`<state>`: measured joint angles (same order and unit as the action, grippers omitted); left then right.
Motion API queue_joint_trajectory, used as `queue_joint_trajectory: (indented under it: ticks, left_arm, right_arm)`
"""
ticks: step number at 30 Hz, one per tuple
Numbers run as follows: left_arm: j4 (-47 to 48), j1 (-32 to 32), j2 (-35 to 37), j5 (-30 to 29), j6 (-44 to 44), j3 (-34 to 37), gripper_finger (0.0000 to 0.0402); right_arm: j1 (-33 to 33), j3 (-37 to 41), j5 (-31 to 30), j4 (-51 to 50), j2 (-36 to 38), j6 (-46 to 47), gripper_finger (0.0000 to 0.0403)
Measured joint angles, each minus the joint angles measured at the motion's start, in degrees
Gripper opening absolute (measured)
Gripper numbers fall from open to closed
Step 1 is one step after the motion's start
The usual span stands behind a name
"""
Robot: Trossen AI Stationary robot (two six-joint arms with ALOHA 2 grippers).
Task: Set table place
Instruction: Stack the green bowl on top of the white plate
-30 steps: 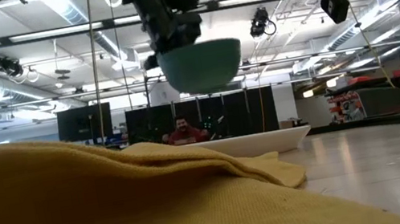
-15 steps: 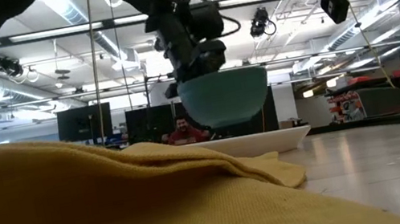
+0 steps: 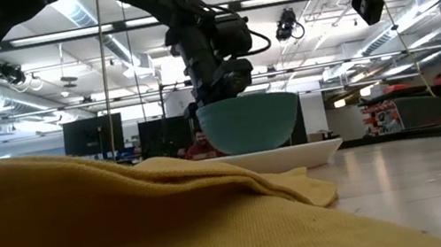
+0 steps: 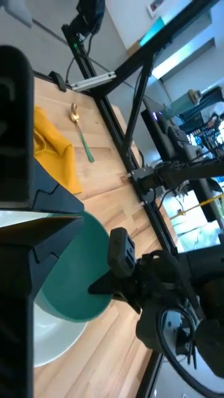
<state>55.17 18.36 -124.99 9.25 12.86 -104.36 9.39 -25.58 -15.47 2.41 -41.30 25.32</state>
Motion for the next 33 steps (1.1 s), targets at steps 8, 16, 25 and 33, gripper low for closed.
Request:
queue_joint_trajectory:
  ticks: [8, 16, 25, 33]
  left_arm:
    - [-1.1, -0.7, -1.0, 0.1, 0.3, 0.0, 0.0008]
    - [-3.2, -0.9, -2.1, 0.0, 1.5, -0.1, 0.0008]
    - [-3.9, -0.8, -2.1, 0.0, 1.8, 0.0, 0.0008]
    - [-2.1, -0.4, -2.1, -1.1, 2.0, 0.0, 0.0022]
  right_arm:
    - [0.0, 0.0, 1.0, -0.1, 0.0, -1.7, 0.0028]
    - [0.0, 0.0, 1.0, -0.2, 0.0, -2.6, 0.0028]
    - [0.0, 0.0, 1.0, -0.3, 0.0, -2.6, 0.0028]
    - [0.0, 0.0, 1.0, -0.2, 0.0, -2.7, 0.0028]
